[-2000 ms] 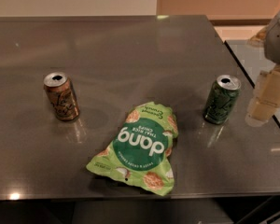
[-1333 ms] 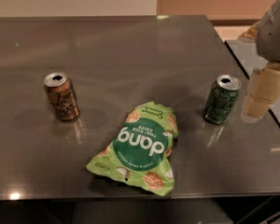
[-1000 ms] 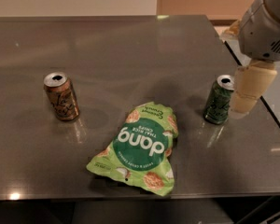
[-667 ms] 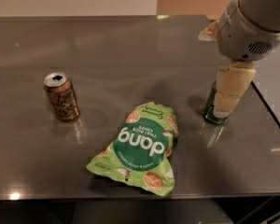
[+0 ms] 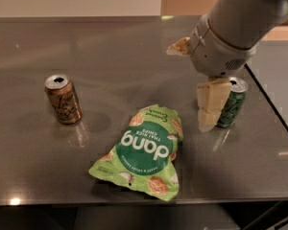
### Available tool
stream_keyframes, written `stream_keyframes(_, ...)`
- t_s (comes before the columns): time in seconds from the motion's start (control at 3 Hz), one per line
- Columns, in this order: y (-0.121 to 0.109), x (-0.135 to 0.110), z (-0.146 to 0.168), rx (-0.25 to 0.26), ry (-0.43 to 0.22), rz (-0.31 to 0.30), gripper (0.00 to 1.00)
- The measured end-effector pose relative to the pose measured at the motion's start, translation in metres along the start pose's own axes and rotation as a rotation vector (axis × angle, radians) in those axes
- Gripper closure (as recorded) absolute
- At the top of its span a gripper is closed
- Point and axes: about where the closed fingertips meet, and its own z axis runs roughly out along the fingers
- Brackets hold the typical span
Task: Pick green rice chip bag
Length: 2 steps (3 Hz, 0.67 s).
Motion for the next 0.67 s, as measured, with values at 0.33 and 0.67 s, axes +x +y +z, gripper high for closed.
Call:
stream_keyframes(0.33, 0.013, -0.021, 0.017, -0.037, -0.041, -0.114, 0.00)
stream_keyframes(0.67, 0.027, -0.035, 0.034, -0.072, -0.063, -0.196, 0.00)
